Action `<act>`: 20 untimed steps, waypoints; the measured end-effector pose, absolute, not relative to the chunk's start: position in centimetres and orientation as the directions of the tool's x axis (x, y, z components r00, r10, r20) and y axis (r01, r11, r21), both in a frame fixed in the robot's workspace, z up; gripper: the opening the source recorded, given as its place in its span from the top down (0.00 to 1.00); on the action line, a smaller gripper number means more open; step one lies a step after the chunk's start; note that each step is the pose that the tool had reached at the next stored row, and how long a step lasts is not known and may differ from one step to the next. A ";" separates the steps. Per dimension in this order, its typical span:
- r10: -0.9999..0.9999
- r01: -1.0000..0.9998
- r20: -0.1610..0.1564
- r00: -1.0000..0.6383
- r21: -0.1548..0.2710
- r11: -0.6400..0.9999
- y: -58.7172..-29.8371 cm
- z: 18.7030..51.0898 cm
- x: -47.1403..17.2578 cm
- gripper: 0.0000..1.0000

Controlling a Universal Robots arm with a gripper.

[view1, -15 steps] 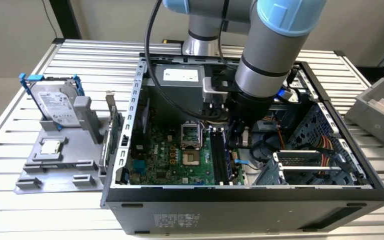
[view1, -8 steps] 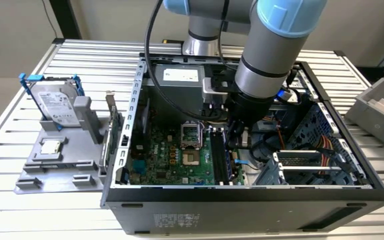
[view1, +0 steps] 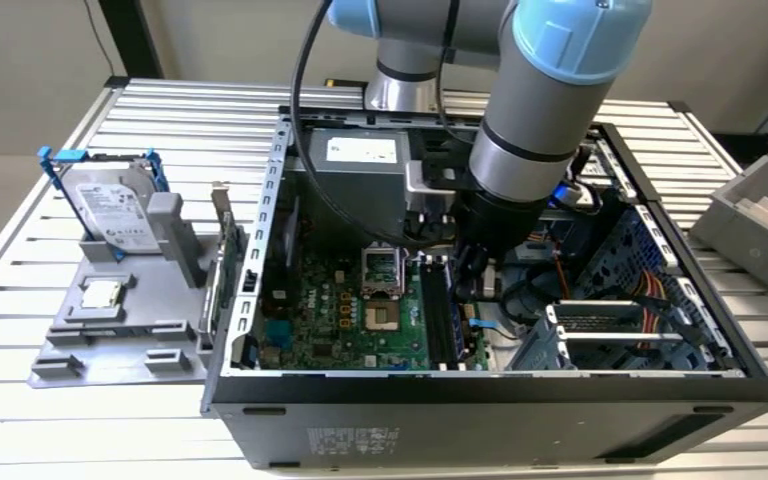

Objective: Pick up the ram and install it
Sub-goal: 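Press down the ram until it locks into place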

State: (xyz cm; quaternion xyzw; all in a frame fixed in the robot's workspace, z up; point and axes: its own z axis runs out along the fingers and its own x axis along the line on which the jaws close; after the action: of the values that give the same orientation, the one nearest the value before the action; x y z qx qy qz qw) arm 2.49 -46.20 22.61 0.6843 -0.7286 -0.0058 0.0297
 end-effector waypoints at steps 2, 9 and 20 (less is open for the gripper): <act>-0.997 -0.997 0.036 -0.062 0.049 0.063 -46.2 22.4 2.5 1.00; -0.997 -0.997 0.036 -0.062 0.049 0.063 -46.2 22.3 2.5 1.00; -0.997 -0.997 0.035 -0.062 0.050 0.063 -46.2 23.2 2.5 1.00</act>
State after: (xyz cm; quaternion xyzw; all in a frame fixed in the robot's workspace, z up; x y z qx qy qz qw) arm 2.49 -46.20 23.23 0.6843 -0.7286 -0.0060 0.0299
